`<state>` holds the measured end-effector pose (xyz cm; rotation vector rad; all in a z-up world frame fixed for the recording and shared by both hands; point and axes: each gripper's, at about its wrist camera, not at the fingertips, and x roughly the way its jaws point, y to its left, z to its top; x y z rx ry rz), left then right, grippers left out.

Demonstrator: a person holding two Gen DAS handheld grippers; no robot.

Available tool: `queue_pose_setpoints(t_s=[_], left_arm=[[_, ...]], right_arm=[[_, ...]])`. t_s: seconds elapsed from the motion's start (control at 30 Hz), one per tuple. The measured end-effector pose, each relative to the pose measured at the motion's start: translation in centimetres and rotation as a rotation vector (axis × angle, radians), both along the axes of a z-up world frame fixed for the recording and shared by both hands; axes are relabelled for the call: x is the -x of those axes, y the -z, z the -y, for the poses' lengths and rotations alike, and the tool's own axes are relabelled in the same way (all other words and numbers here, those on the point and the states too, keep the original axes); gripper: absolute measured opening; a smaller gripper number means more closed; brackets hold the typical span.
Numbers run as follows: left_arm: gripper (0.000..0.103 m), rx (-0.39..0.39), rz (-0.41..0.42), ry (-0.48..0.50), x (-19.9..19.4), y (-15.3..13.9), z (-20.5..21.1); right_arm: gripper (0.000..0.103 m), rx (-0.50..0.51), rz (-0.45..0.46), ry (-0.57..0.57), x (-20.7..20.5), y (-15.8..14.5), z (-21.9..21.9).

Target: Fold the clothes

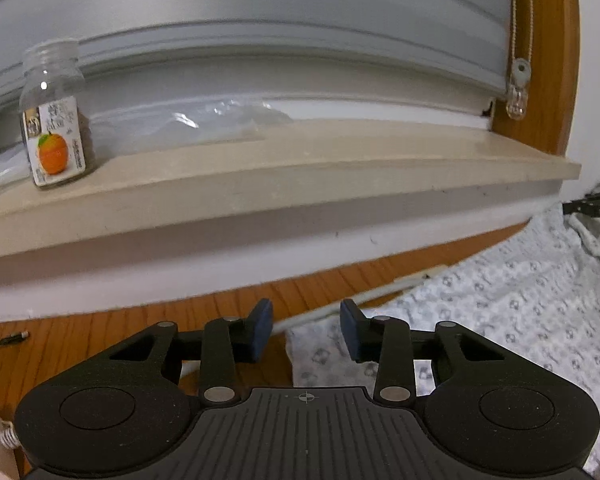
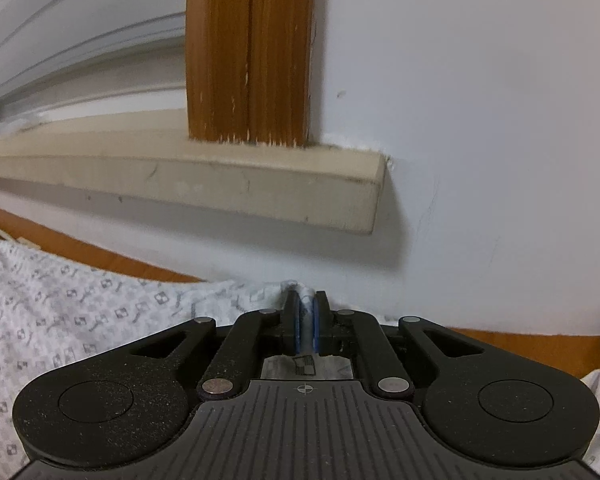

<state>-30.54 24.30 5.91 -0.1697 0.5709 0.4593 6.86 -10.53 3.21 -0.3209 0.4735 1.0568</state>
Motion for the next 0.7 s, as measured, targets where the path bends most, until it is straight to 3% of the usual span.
queue_pose_setpoints(t_s=[0.17, 0.27, 0.33, 0.37, 0.47, 0.57, 0.7], left_arm=[[0.054, 0.101, -0.057, 0.027, -0.6, 1.3, -0.8], [0.066, 0.149, -0.034, 0.032, -0.9, 1.7, -1.5], [0.068, 0.204, 0.004, 0.036, -0.9, 1.7, -2.2], [0.065, 0.231, 0.022, 0.039, -0.9, 1.8, -2.5], [0.015, 0.211, 0.035, 0.027, -0.9, 1.9, -2.5], [0.007, 0.144, 0.084, 0.013, -0.2, 1.3, -1.6], [0.007, 0.132, 0.136, 0.018, 0.6, 0.8, -1.2]], right_arm=[[0.008, 0.001, -0.001, 0.006, 0.2, 0.1, -0.3], [0.008, 0.002, -0.001, 0.009, 0.3, 0.2, -0.4], [0.008, 0.003, -0.001, 0.011, 0.4, 0.3, -0.5], [0.008, 0.003, -0.001, 0.012, 0.5, 0.3, -0.6], [0.007, -0.005, 0.019, 0.010, 0.7, 0.4, -0.7], [0.005, -0.058, 0.092, 0.042, 1.0, -0.5, 0.8], [0.005, -0.053, 0.145, 0.063, 1.6, -1.4, 1.2]])
